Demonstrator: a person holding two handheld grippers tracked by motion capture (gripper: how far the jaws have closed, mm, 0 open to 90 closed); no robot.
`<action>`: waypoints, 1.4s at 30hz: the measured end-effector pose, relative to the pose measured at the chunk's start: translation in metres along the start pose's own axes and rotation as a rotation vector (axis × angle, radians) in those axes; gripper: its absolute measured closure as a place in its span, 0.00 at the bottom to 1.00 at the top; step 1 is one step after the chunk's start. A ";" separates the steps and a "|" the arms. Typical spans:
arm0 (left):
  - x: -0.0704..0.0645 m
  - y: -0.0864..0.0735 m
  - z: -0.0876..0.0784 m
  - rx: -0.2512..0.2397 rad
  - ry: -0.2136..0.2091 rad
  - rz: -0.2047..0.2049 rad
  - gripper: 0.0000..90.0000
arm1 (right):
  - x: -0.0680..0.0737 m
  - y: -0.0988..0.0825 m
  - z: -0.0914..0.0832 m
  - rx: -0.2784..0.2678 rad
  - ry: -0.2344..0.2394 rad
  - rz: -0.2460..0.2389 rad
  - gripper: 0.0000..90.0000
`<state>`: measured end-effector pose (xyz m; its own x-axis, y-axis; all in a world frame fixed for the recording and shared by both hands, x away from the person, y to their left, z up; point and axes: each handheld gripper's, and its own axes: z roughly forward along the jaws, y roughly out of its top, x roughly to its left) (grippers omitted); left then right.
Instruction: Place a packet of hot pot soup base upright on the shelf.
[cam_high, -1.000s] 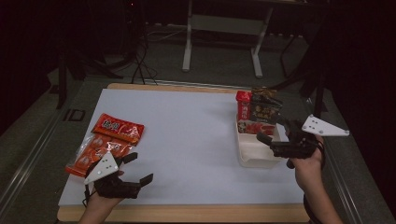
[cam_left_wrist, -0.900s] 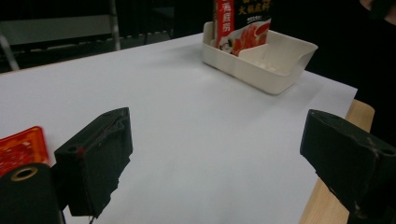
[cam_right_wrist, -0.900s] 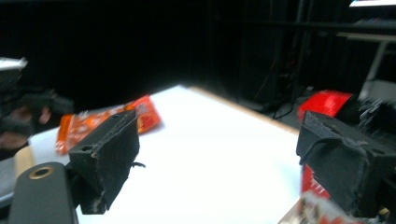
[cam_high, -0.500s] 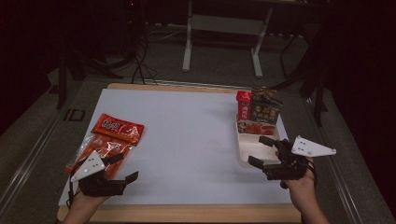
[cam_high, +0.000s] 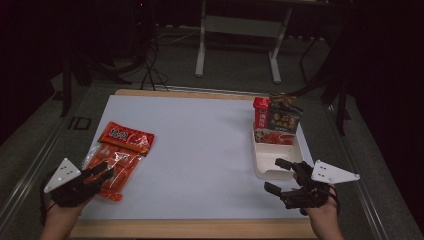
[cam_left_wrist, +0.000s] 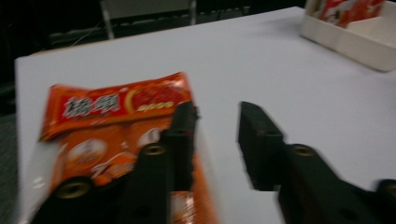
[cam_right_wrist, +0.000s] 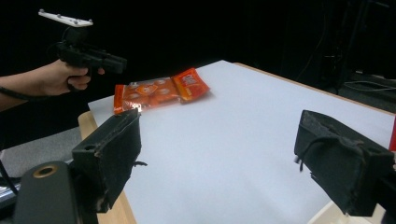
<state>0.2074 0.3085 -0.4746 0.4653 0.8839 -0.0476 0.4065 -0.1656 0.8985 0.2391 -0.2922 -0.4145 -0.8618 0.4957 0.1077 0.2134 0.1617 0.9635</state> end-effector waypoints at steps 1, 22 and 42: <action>0.004 -0.001 -0.001 0.012 0.020 -0.001 0.83 | 0.000 -0.001 0.000 -0.001 0.002 0.000 0.16; 0.068 -0.032 0.029 0.276 0.305 -0.125 1.00 | 0.005 -0.004 0.006 0.005 0.045 0.000 0.16; 0.062 -0.040 0.038 0.375 0.249 -0.112 1.00 | 0.005 -0.005 0.006 0.007 0.061 0.011 0.16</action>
<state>0.2503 0.3531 -0.5299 0.2183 0.9758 0.0120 0.7213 -0.1696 0.6715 0.2365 -0.2851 -0.4198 -0.8857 0.4448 0.1332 0.2261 0.1625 0.9605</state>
